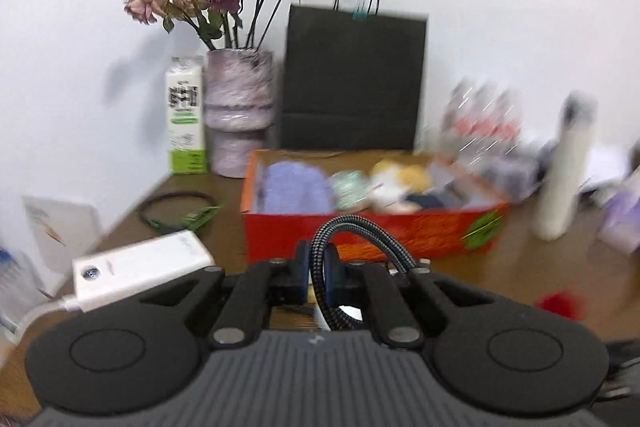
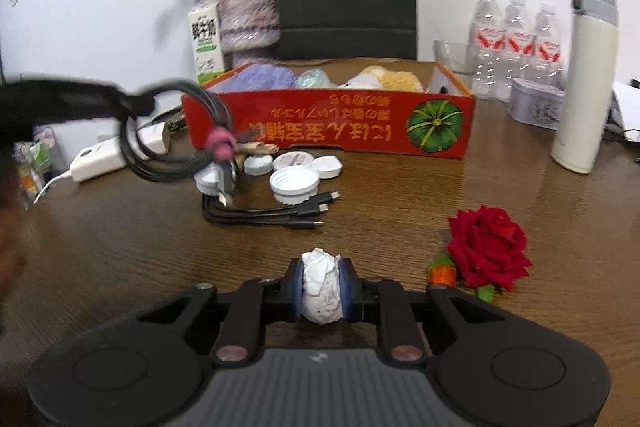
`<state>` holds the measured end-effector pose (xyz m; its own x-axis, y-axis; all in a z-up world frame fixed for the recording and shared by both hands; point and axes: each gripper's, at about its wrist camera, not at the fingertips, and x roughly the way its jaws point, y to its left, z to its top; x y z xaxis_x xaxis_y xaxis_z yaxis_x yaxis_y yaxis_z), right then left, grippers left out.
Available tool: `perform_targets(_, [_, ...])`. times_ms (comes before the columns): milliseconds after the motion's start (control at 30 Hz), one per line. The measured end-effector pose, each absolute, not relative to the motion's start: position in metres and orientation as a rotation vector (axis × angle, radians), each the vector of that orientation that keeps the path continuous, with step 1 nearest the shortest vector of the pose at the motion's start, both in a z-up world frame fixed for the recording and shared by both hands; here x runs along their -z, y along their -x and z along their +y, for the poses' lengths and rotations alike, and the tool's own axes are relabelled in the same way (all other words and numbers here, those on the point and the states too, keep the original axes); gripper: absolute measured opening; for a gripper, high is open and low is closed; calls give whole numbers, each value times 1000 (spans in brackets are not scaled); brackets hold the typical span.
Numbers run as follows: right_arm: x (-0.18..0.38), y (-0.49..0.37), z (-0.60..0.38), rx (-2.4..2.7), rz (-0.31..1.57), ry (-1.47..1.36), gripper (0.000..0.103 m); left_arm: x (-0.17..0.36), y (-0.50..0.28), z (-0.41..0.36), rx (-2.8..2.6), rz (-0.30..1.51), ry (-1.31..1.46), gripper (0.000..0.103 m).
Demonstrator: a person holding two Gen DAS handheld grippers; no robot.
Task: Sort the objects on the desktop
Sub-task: 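Grasp the black cable with left tool and carry it toward the box while right holds tissue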
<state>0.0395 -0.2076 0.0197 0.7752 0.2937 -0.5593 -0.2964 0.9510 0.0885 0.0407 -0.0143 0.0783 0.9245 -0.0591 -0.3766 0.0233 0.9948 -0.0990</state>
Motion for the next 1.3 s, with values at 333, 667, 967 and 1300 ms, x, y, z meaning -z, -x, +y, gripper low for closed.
perform_targets(333, [-54, 21, -237, -274, 523, -18, 17, -53, 44, -4, 206, 584, 197, 7])
perform_targets(667, [-37, 44, -244, -253, 572, -2, 17, -9, 66, -24, 161, 673, 27, 9])
perform_targets(967, [-35, 42, -238, -272, 580, 8, 18, -3, 56, -36, 144, 637, -103, 74])
perform_targets(1300, [-28, 37, -239, -294, 602, 2, 18, 0, 50, -43, 144, 618, -218, 36])
